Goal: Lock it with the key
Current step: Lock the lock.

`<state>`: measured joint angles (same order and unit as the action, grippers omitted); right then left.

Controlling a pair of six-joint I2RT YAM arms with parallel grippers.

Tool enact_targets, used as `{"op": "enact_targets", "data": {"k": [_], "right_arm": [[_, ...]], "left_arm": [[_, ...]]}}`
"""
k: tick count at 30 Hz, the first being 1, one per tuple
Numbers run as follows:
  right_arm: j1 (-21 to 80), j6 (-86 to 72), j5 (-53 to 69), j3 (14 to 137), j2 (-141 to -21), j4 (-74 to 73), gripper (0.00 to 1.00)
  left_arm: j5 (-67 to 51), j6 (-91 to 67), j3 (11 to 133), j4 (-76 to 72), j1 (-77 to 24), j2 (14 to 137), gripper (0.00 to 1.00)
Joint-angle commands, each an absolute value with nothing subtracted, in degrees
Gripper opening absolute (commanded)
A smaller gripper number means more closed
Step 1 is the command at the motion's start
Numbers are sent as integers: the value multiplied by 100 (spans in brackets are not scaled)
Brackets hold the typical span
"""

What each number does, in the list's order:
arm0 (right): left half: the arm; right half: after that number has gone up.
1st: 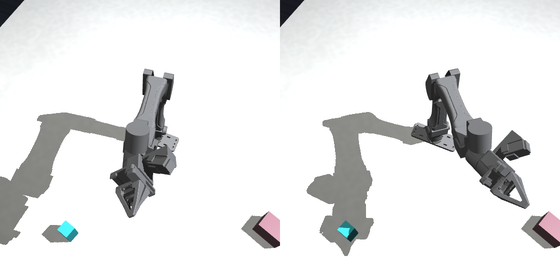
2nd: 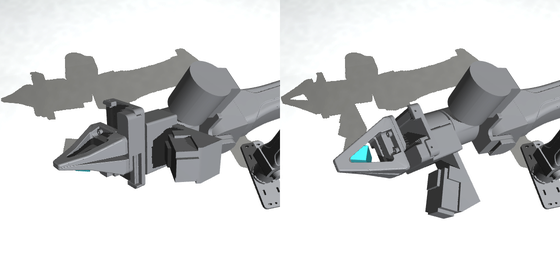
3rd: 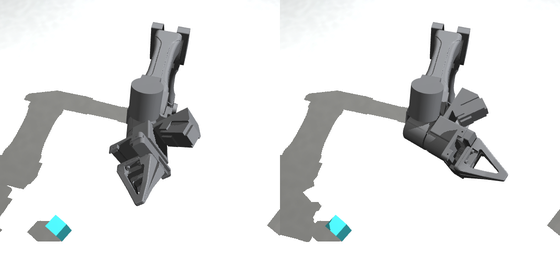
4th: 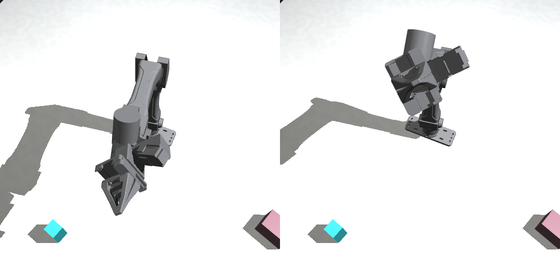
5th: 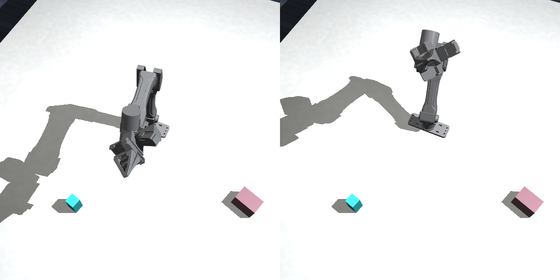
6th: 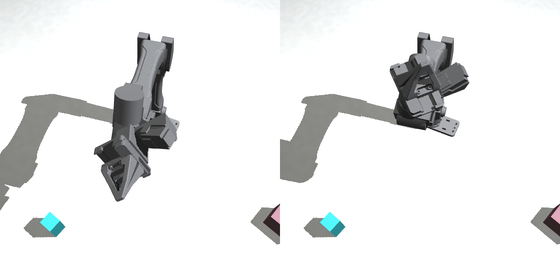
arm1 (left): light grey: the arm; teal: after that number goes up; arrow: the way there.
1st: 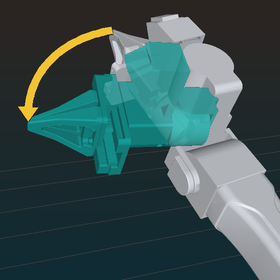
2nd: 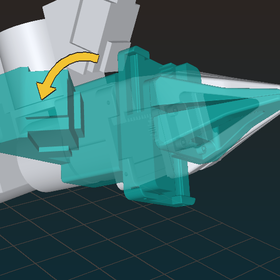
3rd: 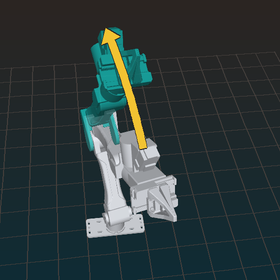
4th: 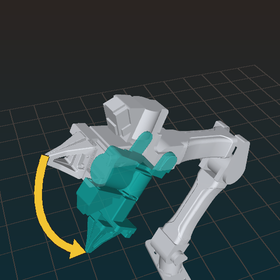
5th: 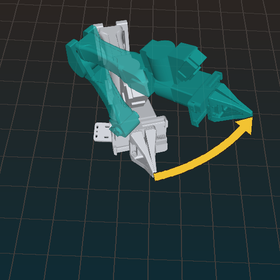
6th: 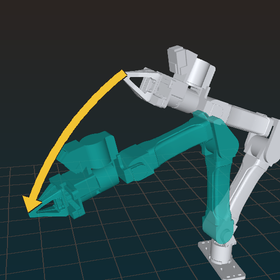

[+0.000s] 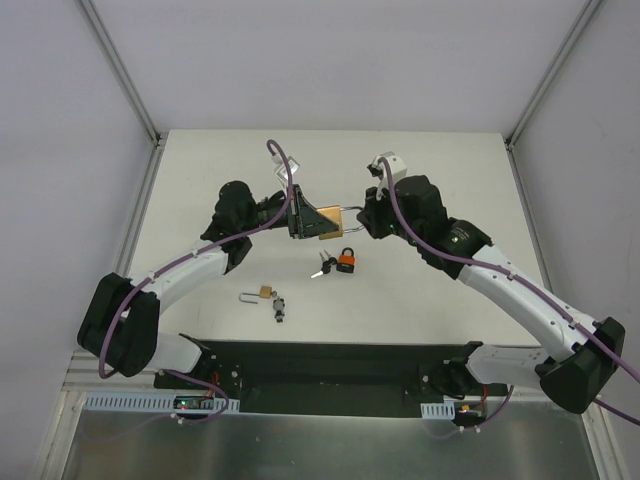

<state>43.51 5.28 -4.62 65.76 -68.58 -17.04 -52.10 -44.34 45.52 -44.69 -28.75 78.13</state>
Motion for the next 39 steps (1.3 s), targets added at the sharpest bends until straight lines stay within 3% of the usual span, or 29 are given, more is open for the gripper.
{"op": "enact_targets", "data": {"k": [1, 11, 28, 39], "right_arm": [[4816, 264, 1081, 6820, -6952, -738, 1], [4860, 299, 1318, 6864, -6943, -712, 1], [4939, 580, 1863, 6952, -7049, -703, 1], [4957, 791, 2284, 7031, -7084, -844, 1]], "left_arm": [[-5520, -4342, 5045, -5204, -3190, 7813, 0], [-5326, -3727, 5106, -4395, -3226, 7761, 0], [-5458, -3508, 5221, -4316, -3270, 7699, 0], [-4747, -1460, 5598, -1899, -3278, 7347, 0]]}}
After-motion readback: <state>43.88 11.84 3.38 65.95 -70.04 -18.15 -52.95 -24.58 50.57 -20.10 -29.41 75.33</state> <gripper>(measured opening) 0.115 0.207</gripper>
